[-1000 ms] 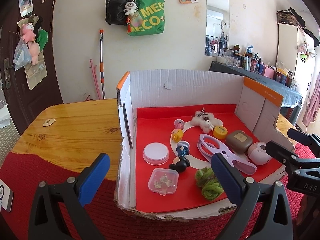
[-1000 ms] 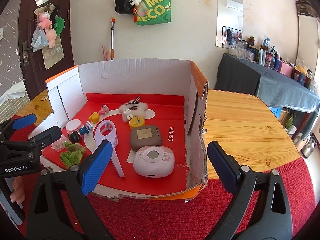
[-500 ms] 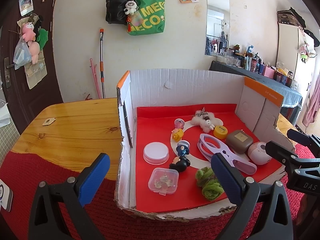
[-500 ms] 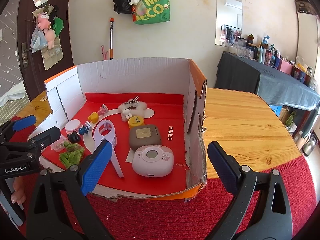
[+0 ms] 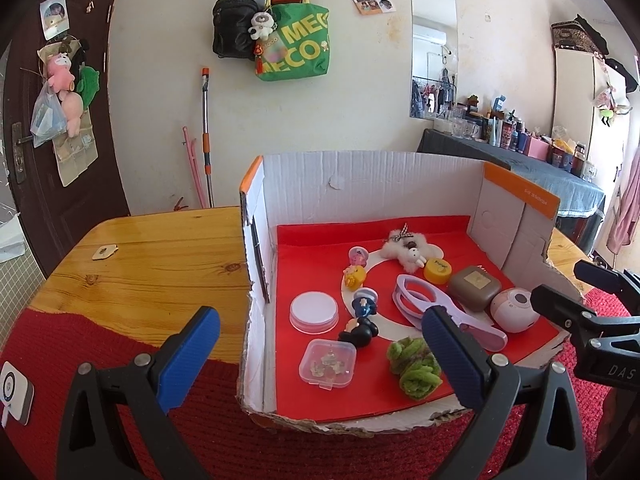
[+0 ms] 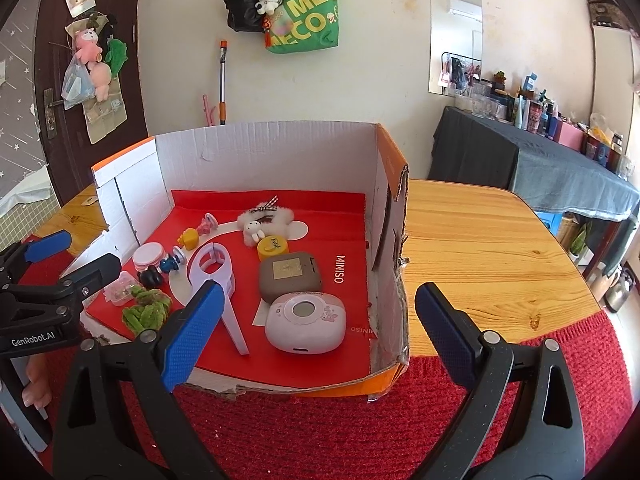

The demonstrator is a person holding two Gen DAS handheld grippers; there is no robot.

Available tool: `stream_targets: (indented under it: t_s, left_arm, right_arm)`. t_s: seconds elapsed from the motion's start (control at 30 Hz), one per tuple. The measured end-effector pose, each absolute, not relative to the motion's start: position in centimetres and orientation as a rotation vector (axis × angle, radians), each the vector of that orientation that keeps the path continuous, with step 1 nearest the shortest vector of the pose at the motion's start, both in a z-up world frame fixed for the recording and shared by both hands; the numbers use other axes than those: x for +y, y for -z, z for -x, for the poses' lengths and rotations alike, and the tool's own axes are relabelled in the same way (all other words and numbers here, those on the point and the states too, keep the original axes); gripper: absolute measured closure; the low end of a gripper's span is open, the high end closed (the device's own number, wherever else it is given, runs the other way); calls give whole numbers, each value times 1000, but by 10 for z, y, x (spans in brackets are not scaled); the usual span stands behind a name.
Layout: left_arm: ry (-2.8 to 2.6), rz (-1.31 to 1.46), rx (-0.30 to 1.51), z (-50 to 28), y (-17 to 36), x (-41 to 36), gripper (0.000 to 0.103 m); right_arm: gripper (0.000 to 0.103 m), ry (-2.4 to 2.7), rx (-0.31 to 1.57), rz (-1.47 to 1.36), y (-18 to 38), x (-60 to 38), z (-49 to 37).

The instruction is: Organize objects

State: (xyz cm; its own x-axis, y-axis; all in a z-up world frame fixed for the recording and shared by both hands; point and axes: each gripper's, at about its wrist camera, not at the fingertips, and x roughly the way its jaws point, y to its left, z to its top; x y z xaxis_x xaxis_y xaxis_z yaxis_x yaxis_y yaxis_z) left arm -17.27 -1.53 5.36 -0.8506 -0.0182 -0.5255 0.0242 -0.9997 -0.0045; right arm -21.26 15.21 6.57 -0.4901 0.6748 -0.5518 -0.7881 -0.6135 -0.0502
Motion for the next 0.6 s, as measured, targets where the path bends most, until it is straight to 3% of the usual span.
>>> stream_targets:
  t_s: [0.6]
  left_arm:
    - [2982,-1126,118,125,-47,-14,0]
  right_arm:
    - [5,-2112,297,746,-82,103,186]
